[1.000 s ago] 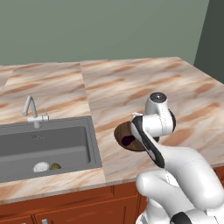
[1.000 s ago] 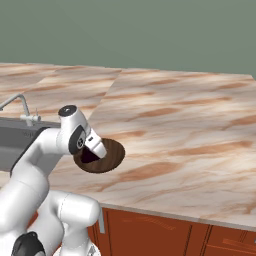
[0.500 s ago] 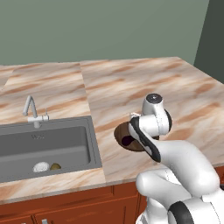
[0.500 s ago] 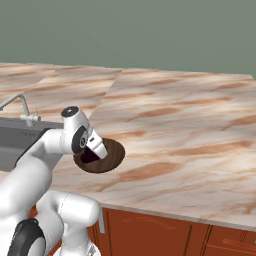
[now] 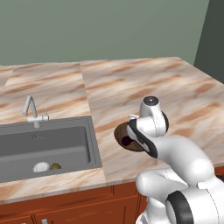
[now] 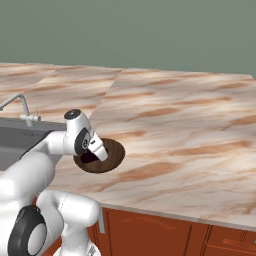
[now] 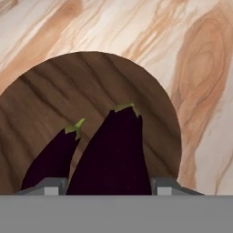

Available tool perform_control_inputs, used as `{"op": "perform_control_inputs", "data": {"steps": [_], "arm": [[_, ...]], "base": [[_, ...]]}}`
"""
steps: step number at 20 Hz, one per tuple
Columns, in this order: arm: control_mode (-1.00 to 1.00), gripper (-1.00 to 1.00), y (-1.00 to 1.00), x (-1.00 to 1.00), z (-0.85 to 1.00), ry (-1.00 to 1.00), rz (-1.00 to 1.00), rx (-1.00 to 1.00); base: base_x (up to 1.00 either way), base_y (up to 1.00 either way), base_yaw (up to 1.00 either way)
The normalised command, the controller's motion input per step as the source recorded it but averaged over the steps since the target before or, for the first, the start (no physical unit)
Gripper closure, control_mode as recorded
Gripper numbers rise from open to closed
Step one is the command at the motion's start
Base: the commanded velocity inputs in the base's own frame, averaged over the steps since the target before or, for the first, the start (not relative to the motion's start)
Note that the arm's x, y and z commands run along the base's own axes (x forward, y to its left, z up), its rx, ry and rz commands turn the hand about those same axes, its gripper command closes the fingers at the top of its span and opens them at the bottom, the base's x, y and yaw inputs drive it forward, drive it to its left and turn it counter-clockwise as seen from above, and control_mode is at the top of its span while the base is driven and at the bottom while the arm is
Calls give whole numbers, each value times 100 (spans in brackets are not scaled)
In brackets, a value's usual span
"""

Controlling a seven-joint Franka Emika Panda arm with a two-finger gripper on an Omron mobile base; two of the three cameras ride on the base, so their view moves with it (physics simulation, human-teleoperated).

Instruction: Pick the eggplants from the cabinet and place them in one bowl. Pick the potato from the sink and place it in the other bowl.

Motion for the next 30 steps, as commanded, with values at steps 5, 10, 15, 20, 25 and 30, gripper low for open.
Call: {"op": "perform_control_inputs", "data": {"steps": [5, 10, 15, 20, 25, 30], "arm": [[-100, 100, 0, 9, -19, 2, -3, 2], [-100, 100, 0, 10, -16, 1, -3, 2], [-100, 100, 0, 9, -17, 2, -2, 1], [-100, 100, 0, 10, -14, 0, -2, 0], [-100, 100, 0, 9, -12, 0, -2, 0], [-100, 100, -2, 8, -13, 0, -2, 0]], "base": [[0, 0, 0], [0, 0, 0], [0, 0, 0], [0, 0, 0], [0, 0, 0], [0, 0, 0]]}}
